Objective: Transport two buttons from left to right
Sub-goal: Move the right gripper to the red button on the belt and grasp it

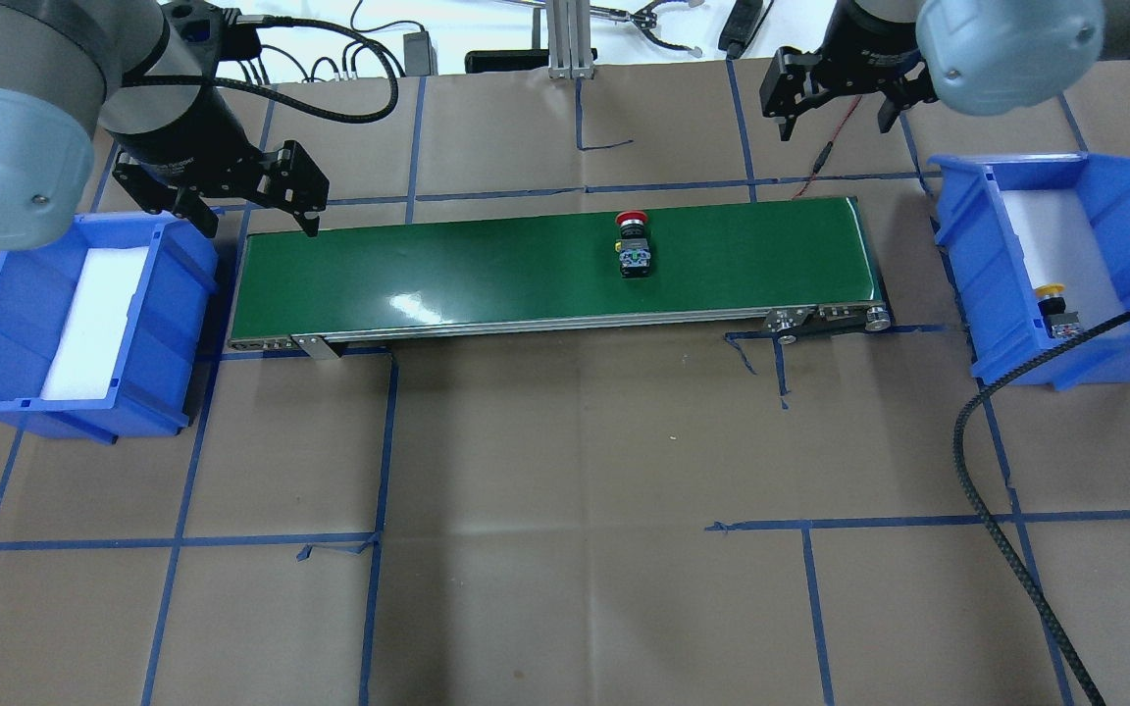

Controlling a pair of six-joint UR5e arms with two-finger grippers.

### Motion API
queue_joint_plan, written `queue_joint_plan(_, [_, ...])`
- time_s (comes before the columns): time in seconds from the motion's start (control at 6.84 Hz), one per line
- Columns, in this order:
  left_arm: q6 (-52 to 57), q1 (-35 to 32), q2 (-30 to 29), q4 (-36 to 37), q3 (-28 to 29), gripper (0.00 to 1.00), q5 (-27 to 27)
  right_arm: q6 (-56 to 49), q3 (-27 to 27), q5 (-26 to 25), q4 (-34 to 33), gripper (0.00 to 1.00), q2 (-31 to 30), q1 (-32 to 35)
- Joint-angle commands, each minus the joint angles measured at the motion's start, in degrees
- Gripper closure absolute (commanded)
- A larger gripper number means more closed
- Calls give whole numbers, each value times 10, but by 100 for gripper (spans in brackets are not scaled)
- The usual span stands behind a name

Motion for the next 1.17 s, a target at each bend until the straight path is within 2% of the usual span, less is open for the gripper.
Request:
queue_joint_plan(0.0, [0, 0, 0, 0, 0, 0, 1, 12, -1, 2, -2, 1, 29, 9])
queue_joint_plan(0.15, [-30, 0, 1, -1, 0, 0, 1, 14, -2, 2, -8, 1, 42, 9])
queue_joint_plan(0.29, [-43, 0, 1, -1, 0, 0, -10, 14, 4, 2, -55, 1, 59, 10])
queue_joint_plan(0.73, [-43, 0, 1, -1, 0, 0, -11, 15, 8, 9, -56, 1, 75, 12])
queue_joint_plan(1.02, [-43, 0, 1, -1, 0, 0, -11, 17, 44, 18, -65, 1, 66, 12])
